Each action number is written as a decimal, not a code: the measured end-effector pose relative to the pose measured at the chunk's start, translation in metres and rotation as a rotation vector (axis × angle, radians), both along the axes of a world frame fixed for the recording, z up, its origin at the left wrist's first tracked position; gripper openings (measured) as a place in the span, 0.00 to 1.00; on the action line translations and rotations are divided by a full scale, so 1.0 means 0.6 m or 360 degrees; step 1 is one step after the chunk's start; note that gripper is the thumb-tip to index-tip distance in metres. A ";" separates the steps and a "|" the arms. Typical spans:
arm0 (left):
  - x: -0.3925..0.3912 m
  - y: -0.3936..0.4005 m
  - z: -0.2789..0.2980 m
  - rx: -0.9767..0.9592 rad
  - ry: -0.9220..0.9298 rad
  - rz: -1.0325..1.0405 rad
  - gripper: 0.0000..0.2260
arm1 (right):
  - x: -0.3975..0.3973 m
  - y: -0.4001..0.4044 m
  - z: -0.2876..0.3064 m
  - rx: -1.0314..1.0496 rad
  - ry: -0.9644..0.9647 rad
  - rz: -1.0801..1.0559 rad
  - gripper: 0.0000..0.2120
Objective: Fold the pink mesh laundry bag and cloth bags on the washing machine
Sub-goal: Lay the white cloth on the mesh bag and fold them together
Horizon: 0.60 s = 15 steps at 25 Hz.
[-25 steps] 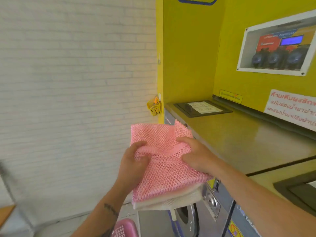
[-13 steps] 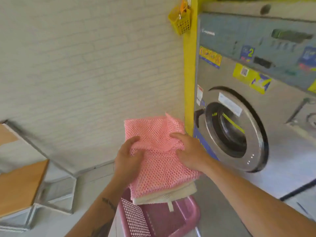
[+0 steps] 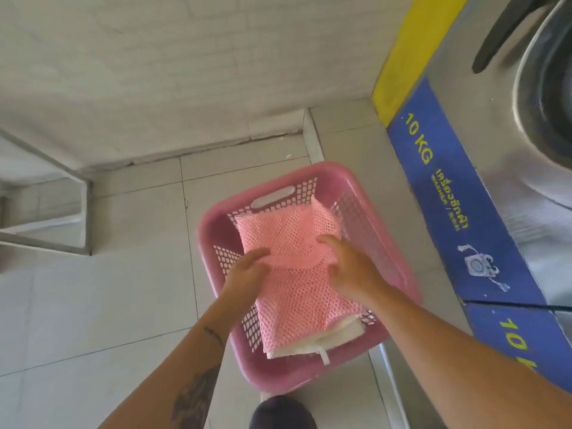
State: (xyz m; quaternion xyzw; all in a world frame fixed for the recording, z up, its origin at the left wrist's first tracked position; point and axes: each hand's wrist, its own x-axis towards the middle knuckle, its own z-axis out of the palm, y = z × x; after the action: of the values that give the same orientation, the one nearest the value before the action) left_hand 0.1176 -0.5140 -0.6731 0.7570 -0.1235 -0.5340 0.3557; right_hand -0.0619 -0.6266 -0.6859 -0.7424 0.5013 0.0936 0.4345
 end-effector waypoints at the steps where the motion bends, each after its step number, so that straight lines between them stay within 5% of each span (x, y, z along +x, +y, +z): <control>1: 0.000 -0.004 -0.020 0.0005 -0.0027 -0.0075 0.15 | 0.003 -0.002 -0.018 -0.0015 -0.0014 0.0018 0.32; 8: -0.013 -0.014 -0.052 0.0152 -0.0300 -0.0161 0.16 | -0.036 -0.002 -0.047 -0.0054 0.0135 0.0017 0.35; 15: -0.060 -0.033 0.135 -0.0196 -0.0089 -0.0170 0.06 | -0.113 0.015 0.146 -0.0007 -0.0051 -0.0292 0.28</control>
State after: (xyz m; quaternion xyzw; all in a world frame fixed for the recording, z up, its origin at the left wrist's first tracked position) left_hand 0.0815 -0.5337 -0.5922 0.7407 -0.2063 -0.5222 0.3690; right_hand -0.1296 -0.6173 -0.5983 -0.6956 0.5605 0.0404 0.4477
